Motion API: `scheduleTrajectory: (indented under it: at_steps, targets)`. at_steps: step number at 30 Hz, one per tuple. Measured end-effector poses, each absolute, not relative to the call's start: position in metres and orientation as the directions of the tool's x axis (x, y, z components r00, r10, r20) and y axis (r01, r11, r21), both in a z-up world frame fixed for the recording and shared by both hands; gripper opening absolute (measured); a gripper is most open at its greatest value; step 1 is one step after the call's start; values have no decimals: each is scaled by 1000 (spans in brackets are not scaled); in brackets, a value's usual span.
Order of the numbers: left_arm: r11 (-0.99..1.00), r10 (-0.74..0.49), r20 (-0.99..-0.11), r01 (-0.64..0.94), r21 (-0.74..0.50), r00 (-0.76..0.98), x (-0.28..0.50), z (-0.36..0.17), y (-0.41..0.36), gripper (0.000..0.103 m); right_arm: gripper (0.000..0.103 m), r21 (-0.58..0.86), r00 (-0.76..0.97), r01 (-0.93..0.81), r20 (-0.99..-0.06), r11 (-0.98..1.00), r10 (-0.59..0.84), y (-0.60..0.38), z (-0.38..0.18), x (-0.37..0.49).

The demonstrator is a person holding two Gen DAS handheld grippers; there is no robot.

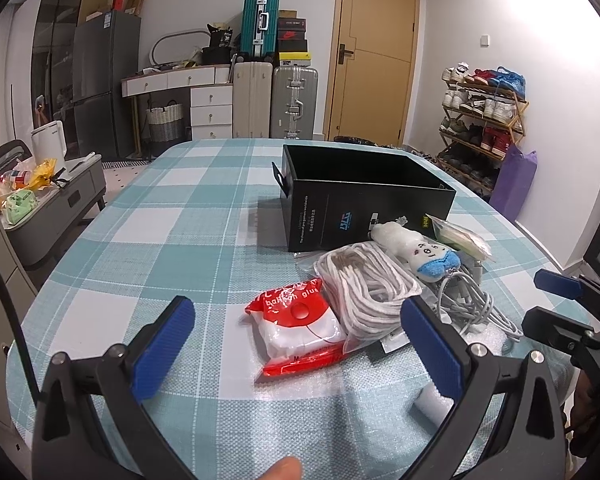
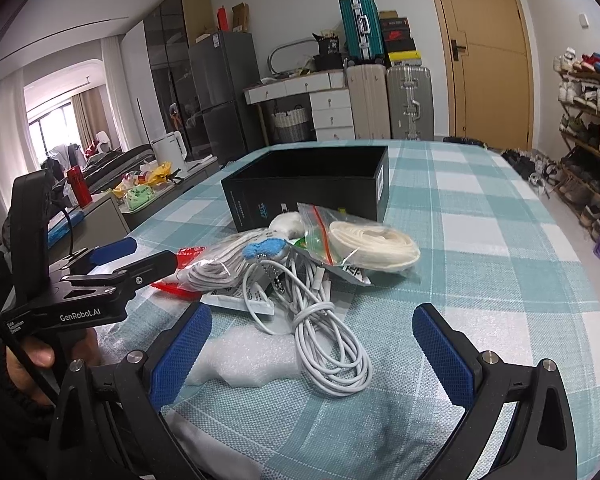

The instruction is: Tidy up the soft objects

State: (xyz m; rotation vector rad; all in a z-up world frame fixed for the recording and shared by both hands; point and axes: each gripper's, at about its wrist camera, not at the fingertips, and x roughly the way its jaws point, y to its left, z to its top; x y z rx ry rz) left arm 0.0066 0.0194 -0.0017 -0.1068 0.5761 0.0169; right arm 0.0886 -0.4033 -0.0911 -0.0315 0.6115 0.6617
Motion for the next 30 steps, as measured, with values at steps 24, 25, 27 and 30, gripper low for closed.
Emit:
scheduleTrajectory:
  at_steps: [24,25,27,30]
  targets:
    - [995,-41,-569,-21,-102,821,15,2,27,103,103,146,614,-574,-575,806,541,-401,-92,107]
    - [994,-42,-567,-22,-105,823,15,2,28,103,103,149,609,-573,-581,806,540,-401,-93,109]
    - [994,-47,-567,-20,-112,823,15,1,29,103,103,152,601,-570,-593,808,535,-400,-94,114]
    - [995,-45,-571,-17,-102,820,16,2,27,103,102,155,589,-562,-615,813,524,-398,-98,121]
